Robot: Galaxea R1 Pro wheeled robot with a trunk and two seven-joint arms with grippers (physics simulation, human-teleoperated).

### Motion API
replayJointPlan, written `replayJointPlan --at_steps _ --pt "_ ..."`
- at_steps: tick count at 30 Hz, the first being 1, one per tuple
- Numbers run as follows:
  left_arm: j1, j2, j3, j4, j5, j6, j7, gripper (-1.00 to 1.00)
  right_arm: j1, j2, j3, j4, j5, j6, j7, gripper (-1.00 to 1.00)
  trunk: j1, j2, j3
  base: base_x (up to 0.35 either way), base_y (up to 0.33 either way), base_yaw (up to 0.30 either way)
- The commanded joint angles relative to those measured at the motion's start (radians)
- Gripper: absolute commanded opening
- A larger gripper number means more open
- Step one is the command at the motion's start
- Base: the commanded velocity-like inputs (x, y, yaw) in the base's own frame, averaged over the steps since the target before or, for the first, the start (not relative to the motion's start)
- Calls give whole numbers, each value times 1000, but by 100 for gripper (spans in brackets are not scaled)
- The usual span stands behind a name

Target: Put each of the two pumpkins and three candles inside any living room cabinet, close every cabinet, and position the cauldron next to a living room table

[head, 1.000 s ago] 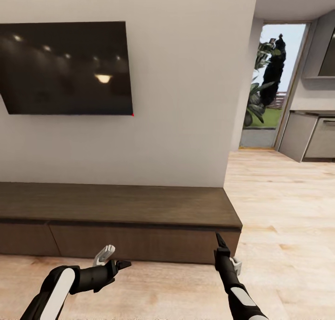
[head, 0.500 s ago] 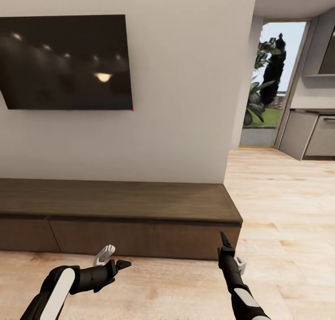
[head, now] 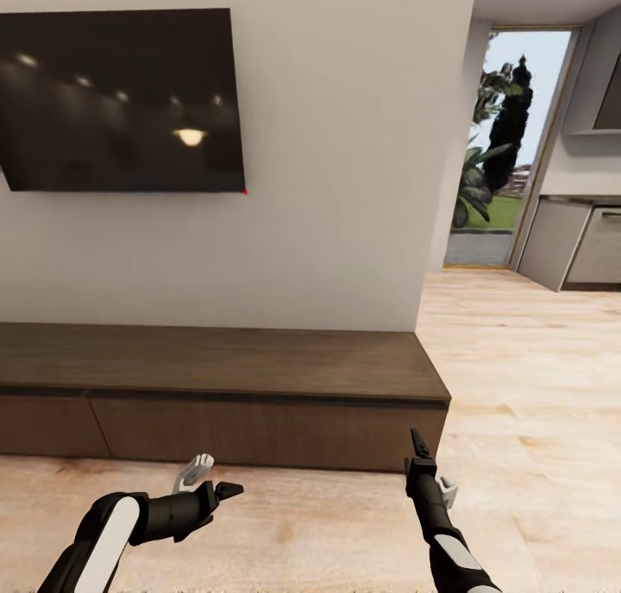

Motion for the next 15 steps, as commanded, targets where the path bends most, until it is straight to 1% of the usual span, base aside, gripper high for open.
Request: replayJointPlan --at_steps 1,11,15 --pt "0 0 0 0 0 0 0 100 0 0 0 0 0 0 0 100 0 0 -4 0 0 0" --pt "0 0 0 0 0 0 0 100 0 -1 -2 1 0 -1 -4 100 5 -3 -43 0 0 0" --pt "0 0 -1 0 0 0 0 100 0 -1 -2 1 0 -1 -7 100 5 -3 -43 0 0 0"
